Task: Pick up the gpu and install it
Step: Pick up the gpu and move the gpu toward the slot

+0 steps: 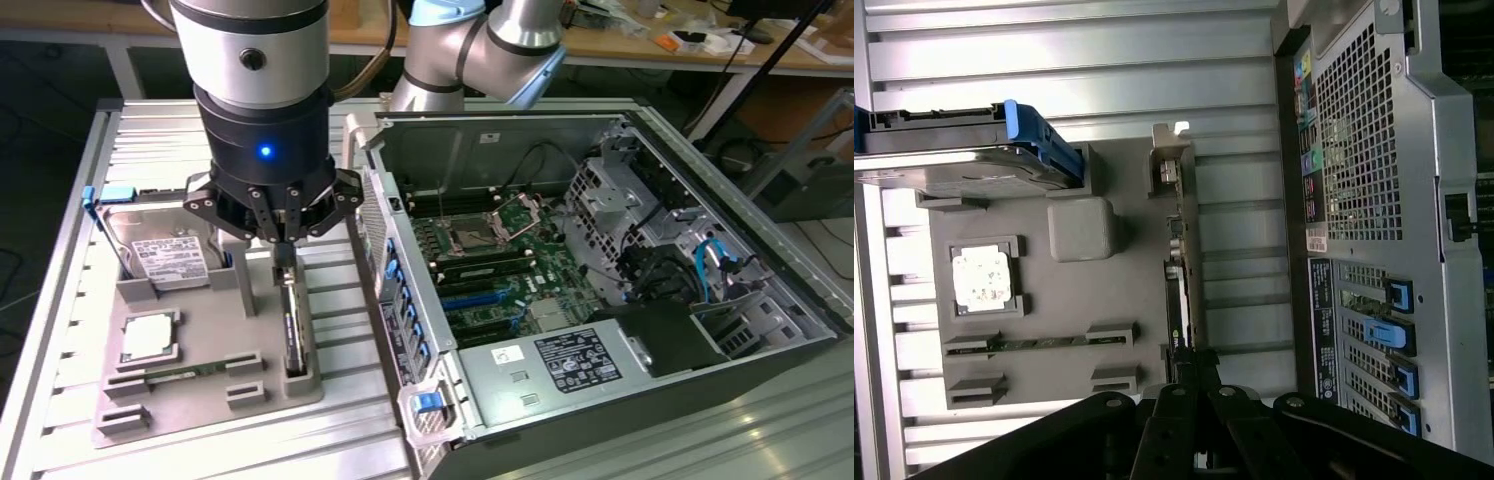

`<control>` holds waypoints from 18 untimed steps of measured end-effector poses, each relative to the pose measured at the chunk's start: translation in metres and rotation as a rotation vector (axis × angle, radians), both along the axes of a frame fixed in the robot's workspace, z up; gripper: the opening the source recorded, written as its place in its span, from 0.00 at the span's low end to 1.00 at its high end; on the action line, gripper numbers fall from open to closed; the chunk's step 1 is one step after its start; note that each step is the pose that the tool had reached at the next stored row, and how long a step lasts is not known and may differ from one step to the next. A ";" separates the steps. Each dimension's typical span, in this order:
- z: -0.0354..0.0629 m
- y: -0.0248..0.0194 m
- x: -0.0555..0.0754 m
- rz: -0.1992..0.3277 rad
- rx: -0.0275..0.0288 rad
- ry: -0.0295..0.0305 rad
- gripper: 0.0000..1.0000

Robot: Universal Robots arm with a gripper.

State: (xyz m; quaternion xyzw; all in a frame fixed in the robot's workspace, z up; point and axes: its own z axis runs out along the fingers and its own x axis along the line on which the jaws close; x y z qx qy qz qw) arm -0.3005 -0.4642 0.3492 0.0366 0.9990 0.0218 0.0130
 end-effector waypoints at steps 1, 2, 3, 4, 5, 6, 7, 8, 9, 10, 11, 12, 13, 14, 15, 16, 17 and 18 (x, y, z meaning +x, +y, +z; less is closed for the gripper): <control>0.0000 0.0000 0.000 0.000 0.0000 0.0000 0.11; 0.0000 0.0000 0.000 0.000 0.0000 0.0000 0.11; 0.0000 0.0000 0.000 0.000 0.0000 0.0000 0.11; 0.0000 0.0000 0.000 0.000 0.0000 0.0000 0.11; 0.0000 0.0000 0.000 0.000 0.0000 0.0000 0.11; 0.0000 0.0000 0.000 0.000 0.0000 0.0000 0.11; 0.0000 0.0000 0.000 0.000 0.0000 0.0000 0.11; 0.0000 0.0000 0.000 0.000 0.0000 0.0000 0.11; -0.0003 0.0000 0.000 0.000 0.0001 -0.0001 0.11; -0.0009 0.0000 0.000 0.000 0.0003 -0.0003 0.11; -0.0018 0.0000 0.000 0.000 0.0003 -0.0003 0.11; -0.0030 0.0000 0.000 0.000 0.0001 -0.0001 0.11; -0.0044 0.0000 0.000 0.000 0.0000 0.0000 0.11; -0.0062 0.0000 0.000 0.000 0.0001 -0.0001 0.11; -0.0079 0.0000 0.000 0.000 0.0000 -0.0001 0.11; -0.0098 0.0000 0.000 0.000 0.0000 0.0000 0.11; -0.0107 0.0000 0.000 0.000 0.0001 -0.0001 0.11; -0.0107 0.0000 0.000 0.000 -0.0001 0.0002 0.11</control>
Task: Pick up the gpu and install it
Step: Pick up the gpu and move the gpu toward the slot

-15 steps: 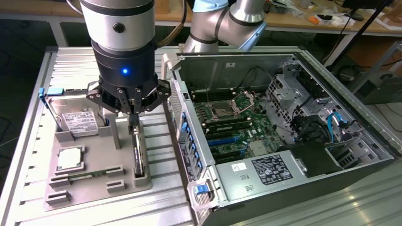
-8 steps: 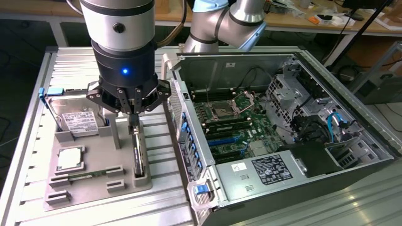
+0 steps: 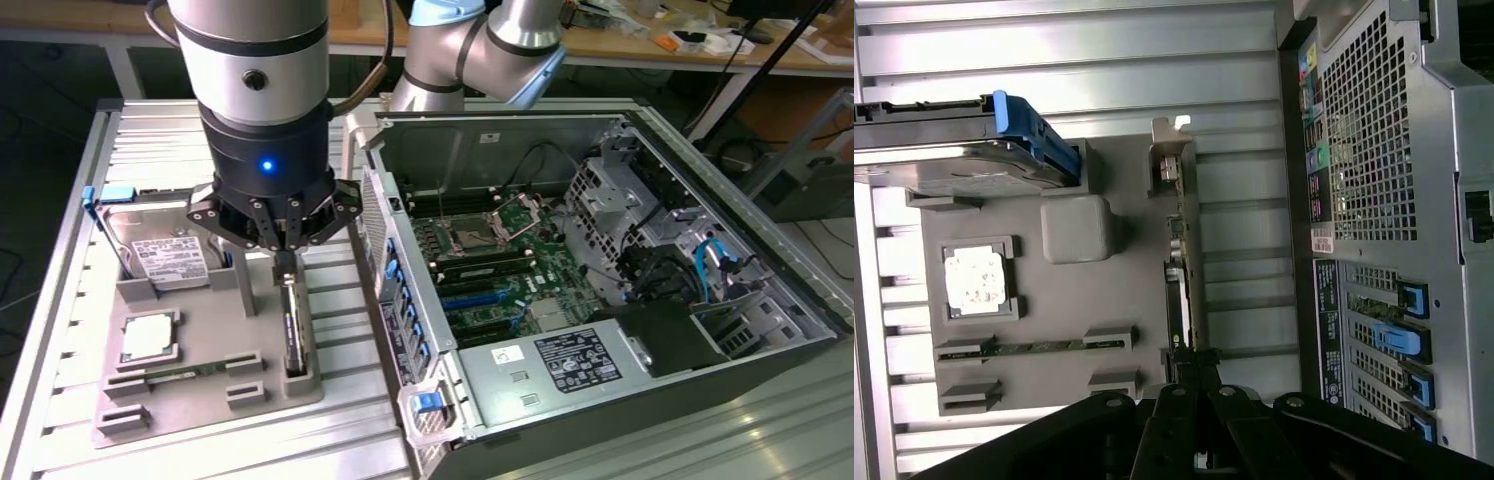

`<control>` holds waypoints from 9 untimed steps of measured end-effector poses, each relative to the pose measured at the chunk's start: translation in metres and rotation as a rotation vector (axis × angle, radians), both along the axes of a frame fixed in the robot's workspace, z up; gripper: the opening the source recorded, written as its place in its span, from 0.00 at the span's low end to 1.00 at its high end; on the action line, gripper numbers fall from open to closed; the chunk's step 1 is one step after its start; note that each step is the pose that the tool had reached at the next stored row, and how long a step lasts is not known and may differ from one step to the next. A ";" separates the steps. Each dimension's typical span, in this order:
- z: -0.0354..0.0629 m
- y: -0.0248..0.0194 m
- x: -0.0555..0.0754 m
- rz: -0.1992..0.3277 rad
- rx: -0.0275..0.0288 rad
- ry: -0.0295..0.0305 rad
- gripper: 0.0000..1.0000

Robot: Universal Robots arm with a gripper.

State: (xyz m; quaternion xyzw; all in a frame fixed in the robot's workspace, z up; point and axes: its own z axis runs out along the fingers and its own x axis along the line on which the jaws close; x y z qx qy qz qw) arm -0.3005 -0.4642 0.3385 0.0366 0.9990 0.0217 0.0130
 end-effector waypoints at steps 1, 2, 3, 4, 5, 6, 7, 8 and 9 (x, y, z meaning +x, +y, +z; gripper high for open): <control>0.0000 0.0000 0.000 0.000 0.0000 0.0000 0.11; 0.0000 0.0000 0.000 0.000 -0.0001 -0.0001 0.11; -0.0001 0.0000 0.000 0.000 0.0000 -0.0001 0.11; -0.0001 0.0000 0.000 0.000 0.0000 -0.0001 0.11; -0.0001 0.0000 0.000 0.000 0.0001 -0.0001 0.11; -0.0001 0.0000 0.000 0.000 0.0001 -0.0001 0.17; -0.0001 0.0000 0.000 0.000 0.0001 -0.0002 0.24; -0.0001 0.0000 0.000 0.000 0.0001 -0.0001 0.24; -0.0001 0.0000 0.000 0.000 0.0001 -0.0002 0.29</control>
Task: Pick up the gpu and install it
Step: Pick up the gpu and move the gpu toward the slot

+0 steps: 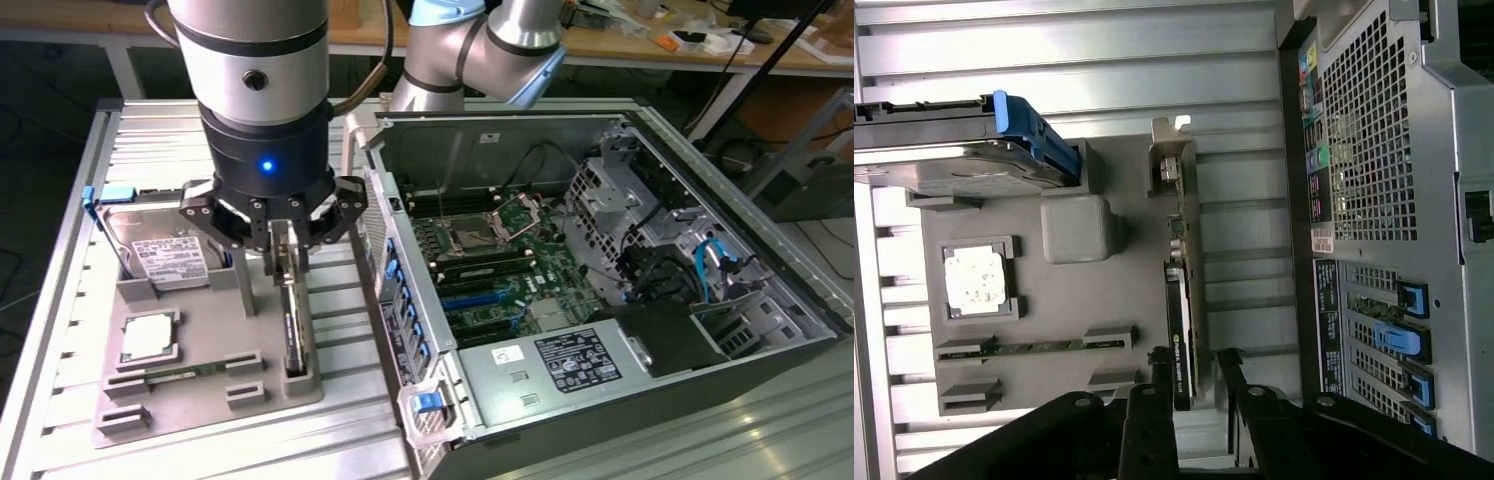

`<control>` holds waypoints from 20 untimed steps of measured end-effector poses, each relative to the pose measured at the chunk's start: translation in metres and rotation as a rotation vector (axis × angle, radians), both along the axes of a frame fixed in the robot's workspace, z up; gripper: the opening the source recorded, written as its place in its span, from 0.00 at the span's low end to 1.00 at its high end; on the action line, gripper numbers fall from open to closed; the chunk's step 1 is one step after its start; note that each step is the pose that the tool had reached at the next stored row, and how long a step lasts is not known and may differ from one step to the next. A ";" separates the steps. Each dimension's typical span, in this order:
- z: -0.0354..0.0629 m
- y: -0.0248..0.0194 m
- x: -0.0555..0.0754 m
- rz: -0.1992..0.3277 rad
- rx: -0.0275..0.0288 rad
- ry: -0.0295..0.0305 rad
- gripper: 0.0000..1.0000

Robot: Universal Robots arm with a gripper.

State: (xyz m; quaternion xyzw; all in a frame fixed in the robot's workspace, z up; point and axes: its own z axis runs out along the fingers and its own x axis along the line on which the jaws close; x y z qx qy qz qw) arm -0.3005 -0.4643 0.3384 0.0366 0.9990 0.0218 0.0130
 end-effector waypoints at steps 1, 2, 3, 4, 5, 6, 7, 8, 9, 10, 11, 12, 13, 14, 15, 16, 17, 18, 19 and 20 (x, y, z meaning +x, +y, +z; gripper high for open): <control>0.0000 0.0000 0.000 0.000 0.0000 0.0000 0.36; 0.0000 0.0000 0.000 0.000 0.0000 0.0000 0.42; 0.0000 0.0000 0.000 0.000 0.0000 0.0000 0.42; 0.0000 0.0000 0.000 0.000 0.0000 0.0000 0.48; -0.0001 0.0000 0.000 0.000 0.0000 0.0000 0.48; -0.0011 0.0000 0.000 0.000 0.0004 -0.0004 0.48; -0.0021 0.0000 0.000 0.000 0.0002 -0.0002 0.48; -0.0056 0.0000 0.000 0.000 0.0001 -0.0001 0.48; -0.0133 0.0000 0.000 0.000 0.0000 0.0000 0.48; -0.0194 0.0000 0.000 0.000 0.0000 0.0000 0.48; -0.0250 0.0000 0.000 0.000 0.0001 -0.0003 0.48; -0.0268 0.0000 0.000 0.000 0.0000 -0.0003 0.48; -0.0284 0.0000 0.000 0.000 0.0001 -0.0005 0.48; -0.0329 0.0000 0.000 0.000 0.0000 -0.0007 0.48; -0.0380 0.0000 0.000 0.000 0.0001 -0.0008 0.48; -0.0445 0.0000 0.000 0.000 0.0000 -0.0010 0.48; -0.0505 0.0000 0.000 0.000 0.0000 -0.0012 0.48; -0.0573 0.0015 -0.001 0.000 0.0000 -0.0013 0.48; -0.0614 0.0056 -0.001 0.000 0.0001 -0.0013 0.48; -0.0658 0.0092 -0.001 -0.001 0.0000 -0.0014 0.48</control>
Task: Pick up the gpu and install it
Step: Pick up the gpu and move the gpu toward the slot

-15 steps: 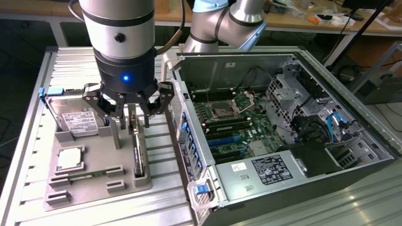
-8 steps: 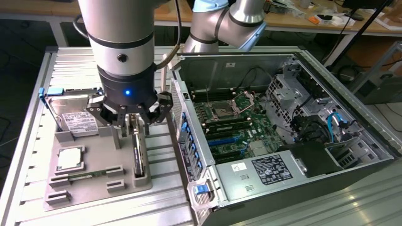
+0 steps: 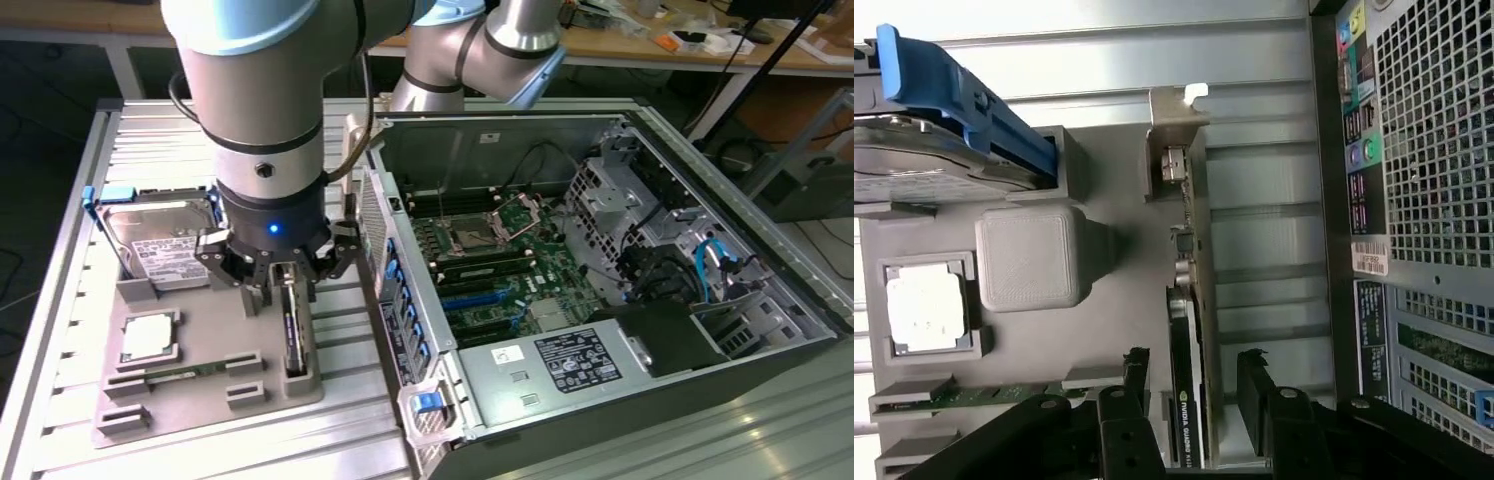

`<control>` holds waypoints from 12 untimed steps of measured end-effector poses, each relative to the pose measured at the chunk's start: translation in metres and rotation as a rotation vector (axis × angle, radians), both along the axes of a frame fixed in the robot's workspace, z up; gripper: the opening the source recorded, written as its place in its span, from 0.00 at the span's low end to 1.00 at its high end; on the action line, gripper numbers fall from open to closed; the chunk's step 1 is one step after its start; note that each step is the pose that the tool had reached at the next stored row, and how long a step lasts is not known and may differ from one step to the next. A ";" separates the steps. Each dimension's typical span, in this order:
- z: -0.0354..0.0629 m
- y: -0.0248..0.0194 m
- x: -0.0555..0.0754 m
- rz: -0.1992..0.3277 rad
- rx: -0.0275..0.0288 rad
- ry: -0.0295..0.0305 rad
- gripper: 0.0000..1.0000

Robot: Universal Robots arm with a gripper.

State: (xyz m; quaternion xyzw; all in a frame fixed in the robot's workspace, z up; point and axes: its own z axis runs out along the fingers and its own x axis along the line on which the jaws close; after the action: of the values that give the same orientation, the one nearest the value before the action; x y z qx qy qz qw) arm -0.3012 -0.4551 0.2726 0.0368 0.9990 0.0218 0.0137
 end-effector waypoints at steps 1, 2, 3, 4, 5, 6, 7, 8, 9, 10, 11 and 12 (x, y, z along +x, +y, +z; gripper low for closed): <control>-0.0012 0.0005 0.000 0.000 0.0000 0.0000 0.48; -0.0023 0.0008 0.000 0.000 0.0000 0.0000 0.48; -0.0039 0.0011 0.000 0.000 0.0001 -0.0001 0.48; -0.0046 0.0013 0.000 0.000 0.0001 -0.0001 0.48; -0.0056 0.0015 0.000 0.000 0.0000 0.0000 0.48; -0.0068 0.0017 0.000 0.000 0.0001 0.0000 0.48; -0.0088 0.0020 0.000 0.000 0.0001 0.0000 0.48; -0.0100 0.0021 0.000 0.000 0.0000 0.0000 0.48; -0.0111 0.0023 0.000 0.000 0.0000 0.0000 0.48; -0.0122 0.0024 0.000 0.000 0.0000 0.0000 0.48; -0.0134 0.0025 0.000 0.000 0.0001 0.0000 0.48; -0.0144 0.0026 0.000 0.000 0.0000 0.0000 0.48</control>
State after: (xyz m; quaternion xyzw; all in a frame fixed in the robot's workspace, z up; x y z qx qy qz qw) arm -0.3016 -0.4525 0.2582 0.0369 0.9990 0.0218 0.0137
